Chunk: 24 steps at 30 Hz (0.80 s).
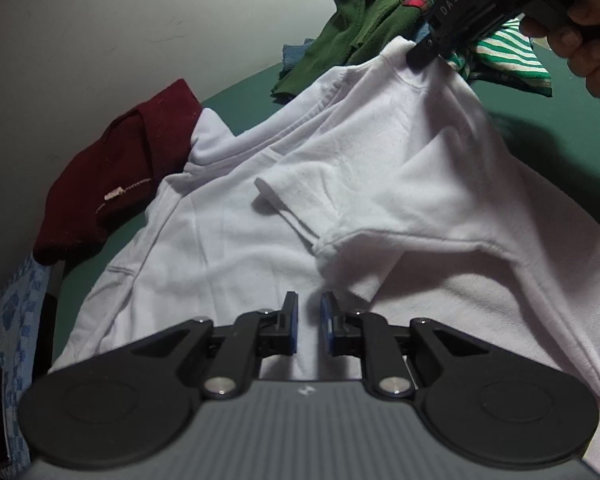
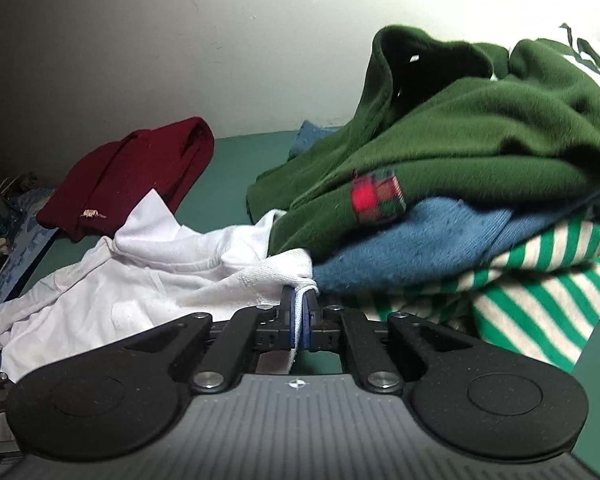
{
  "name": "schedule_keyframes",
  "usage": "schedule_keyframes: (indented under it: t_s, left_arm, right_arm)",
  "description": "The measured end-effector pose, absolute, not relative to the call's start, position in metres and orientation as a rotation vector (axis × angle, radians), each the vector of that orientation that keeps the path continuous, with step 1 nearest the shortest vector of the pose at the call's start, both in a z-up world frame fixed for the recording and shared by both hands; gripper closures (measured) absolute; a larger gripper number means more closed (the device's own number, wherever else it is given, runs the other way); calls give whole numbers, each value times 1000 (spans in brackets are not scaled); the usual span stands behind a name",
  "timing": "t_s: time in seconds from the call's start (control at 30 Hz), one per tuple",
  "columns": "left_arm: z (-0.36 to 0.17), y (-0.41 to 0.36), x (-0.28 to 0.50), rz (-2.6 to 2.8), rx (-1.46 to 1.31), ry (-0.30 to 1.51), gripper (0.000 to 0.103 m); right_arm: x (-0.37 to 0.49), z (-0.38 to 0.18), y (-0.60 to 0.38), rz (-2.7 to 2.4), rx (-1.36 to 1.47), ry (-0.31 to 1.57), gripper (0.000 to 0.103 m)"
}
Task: Fold clothes
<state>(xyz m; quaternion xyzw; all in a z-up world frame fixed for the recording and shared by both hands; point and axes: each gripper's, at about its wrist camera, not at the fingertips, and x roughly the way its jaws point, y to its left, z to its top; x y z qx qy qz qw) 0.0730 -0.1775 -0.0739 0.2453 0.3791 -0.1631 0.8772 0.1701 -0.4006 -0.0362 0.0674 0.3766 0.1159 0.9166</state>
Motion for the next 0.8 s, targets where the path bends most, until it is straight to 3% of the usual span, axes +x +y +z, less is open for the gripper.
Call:
schedule_keyframes:
  t_s: [0.13,0.27,0.37,0.43,0.5,0.63,0.8]
  left_arm:
    - [-75,-184,75,-320,511,787,90]
    - [-66,-180,68,-287,506,770,85]
    - [-50,-164,52,-250,468,748,78]
    - [-40,-153,36,-241,411,743,74]
    - [-36,-151,25,-277,330,759,74]
    - [-39,-163,14,-348,193,796,74]
    - [-49,-203,21,-278,327,733,73]
  right_arm:
    - [174,-43,-395,232,36,769,101]
    - [171,-50,-391,237,-32,759,100]
    - [162,-32,-405,223,36,748,92]
    - [145,-14,-402,241,-16,655,80]
    - [129,3,-392,315,-96,562,78]
    - [137,0,-346,560,-187,603,66]
    - [166,-30,-301,646,-233,678,65]
